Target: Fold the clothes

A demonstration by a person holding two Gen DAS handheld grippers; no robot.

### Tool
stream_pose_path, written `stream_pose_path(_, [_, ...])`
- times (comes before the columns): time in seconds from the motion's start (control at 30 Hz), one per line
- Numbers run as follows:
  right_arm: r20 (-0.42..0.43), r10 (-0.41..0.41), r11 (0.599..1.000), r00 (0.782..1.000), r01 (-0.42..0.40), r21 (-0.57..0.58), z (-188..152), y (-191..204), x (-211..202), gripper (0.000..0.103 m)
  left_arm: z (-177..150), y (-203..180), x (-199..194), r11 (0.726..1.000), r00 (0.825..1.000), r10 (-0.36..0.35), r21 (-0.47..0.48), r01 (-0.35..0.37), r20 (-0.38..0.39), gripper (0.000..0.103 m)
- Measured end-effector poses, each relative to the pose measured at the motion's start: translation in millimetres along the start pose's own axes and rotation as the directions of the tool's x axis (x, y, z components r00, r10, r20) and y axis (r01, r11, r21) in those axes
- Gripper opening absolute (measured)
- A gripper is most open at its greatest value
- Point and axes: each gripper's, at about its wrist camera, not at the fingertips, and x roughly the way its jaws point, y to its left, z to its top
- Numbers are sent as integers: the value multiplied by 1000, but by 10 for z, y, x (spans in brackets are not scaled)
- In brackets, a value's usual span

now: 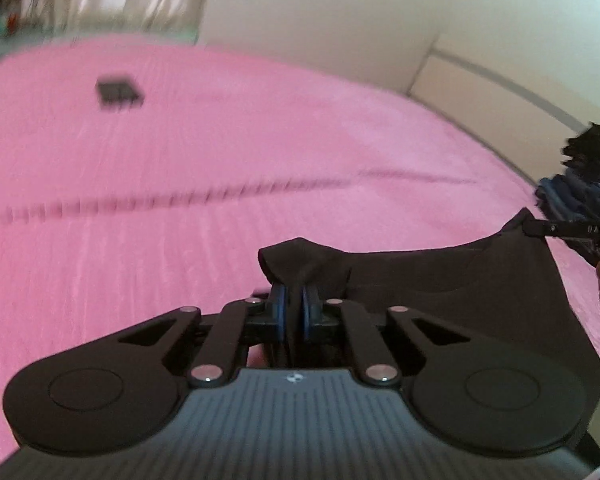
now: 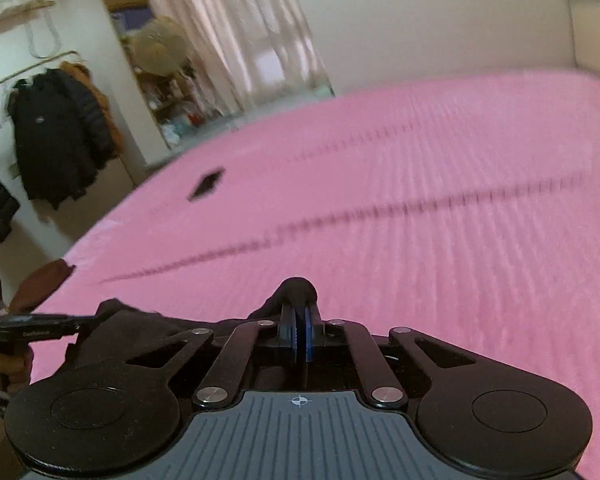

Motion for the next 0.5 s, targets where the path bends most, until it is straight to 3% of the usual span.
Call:
stream_pose_path(0.07, [-63,-25,1000,998,25,5,-86,-93,154,3,-35,26,99,1000,999,8,-2,-8,-44,10])
stream_pose_path(0.13, [-51,-37,999,998,38,9,-136,-117,73,6,-31,28,49,1000,999,18,-4,-18,-42,16])
stream_pose_path(0.23, [-6,-118,993,993,118,-15,-175,-71,-186,45,-15,58,-83,999,998,47,-13,-47,-29,26])
stream_pose_path(0.3, [32,-149,988,988,150,-24,-198,14,-397,45,-11,44,-197,996,996,84,-6,-85,-17,23])
stream_pose_path(0.37, [71,-124,991,990,127,-37,-253,182,-576,45,-13,-33,-324,993,993,114,17,-114,-3,22])
stream_pose_path(0.43, [81,-53,996,995,58,-64,-357,392,-727,45,-49,-173,-441,996,996,82,29,-83,14,22])
stream_pose_path(0.5, [34,1,995,999,2,-103,-531,552,-730,45,-120,-350,-524,998,999,34,47,-34,17,23])
